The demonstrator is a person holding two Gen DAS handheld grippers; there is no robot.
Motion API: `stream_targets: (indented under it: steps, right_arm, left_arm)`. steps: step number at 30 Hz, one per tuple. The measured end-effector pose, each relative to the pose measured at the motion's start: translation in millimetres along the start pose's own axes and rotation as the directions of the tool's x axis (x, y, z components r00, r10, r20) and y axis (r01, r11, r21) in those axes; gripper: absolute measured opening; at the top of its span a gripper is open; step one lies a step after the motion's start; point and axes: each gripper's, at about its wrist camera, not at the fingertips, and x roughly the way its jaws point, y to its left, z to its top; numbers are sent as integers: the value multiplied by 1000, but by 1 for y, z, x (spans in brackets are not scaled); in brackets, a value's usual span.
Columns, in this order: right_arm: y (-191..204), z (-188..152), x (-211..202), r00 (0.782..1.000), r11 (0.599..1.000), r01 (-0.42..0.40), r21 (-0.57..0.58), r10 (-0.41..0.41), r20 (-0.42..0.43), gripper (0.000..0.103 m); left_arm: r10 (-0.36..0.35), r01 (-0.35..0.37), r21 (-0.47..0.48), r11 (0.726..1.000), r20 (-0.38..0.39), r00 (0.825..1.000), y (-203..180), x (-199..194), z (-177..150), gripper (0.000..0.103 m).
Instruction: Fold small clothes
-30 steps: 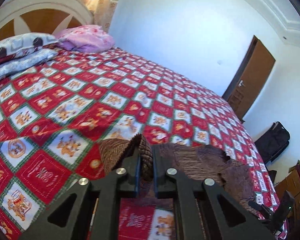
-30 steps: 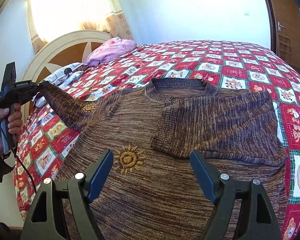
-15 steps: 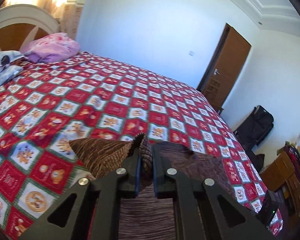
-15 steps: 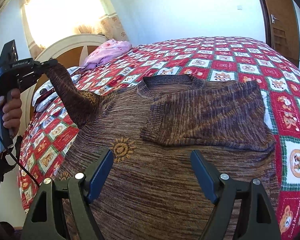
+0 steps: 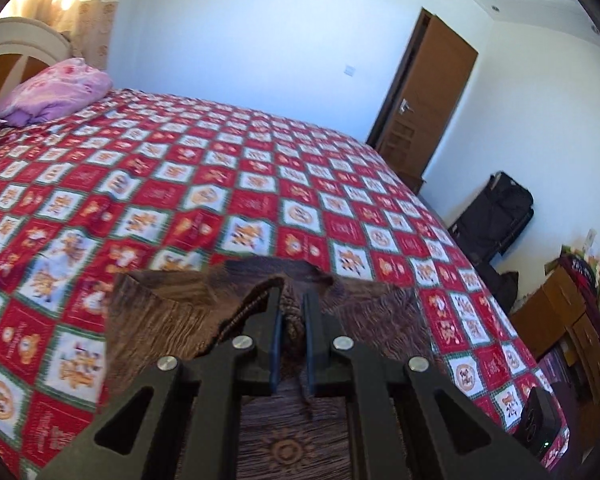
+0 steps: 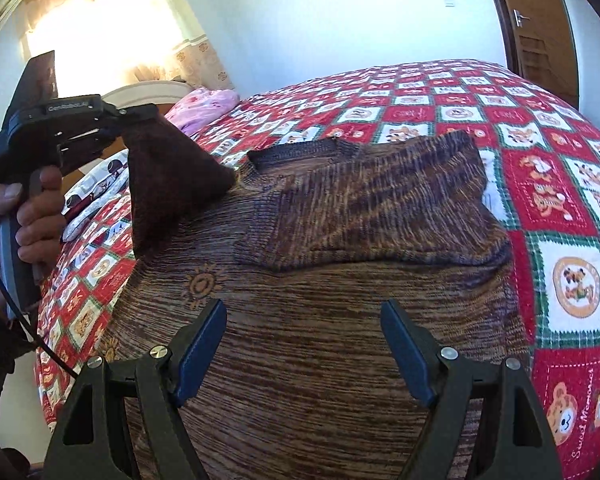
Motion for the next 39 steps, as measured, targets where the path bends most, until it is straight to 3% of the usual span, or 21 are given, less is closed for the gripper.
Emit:
stream_targets:
  steps: [10, 22, 24, 28, 32, 35, 39]
  right_arm:
    - [-13, -2, 7, 999, 999, 33, 36, -32, -19, 80]
    - [-15, -8, 15, 998, 999, 35, 31, -34, -44, 80]
    - [-15, -8, 14, 999, 999, 31, 29, -30, -43, 80]
    - [-16, -9, 14, 999, 999, 23, 25, -22, -39, 80]
    - [-18, -10, 13, 999, 1000, 10, 30, -9, -31, 80]
    - [-20, -13, 11, 1000, 999, 2, 33, -1, -22, 80]
    - [-16, -10, 10, 999, 999, 37, 32, -36, -41, 80]
  left_arm:
    - [0, 5, 48, 999, -110, 994, -33, 55, -36, 10]
    - [-18, 45, 152, 987, -176, 984, -70, 86, -63, 11]
    - [-31, 65, 169, 983, -192, 981, -76, 86, -65, 20]
    - [-19, 56, 271, 961, -135, 991, -87, 61, -69, 53]
    - [30, -9, 319, 948, -60, 998, -62, 30, -69, 61]
    - [149, -137, 302, 943, -16, 989, -15, 16, -67, 67]
    - [351, -340, 205, 918, -22, 936, 65, 12, -65, 67]
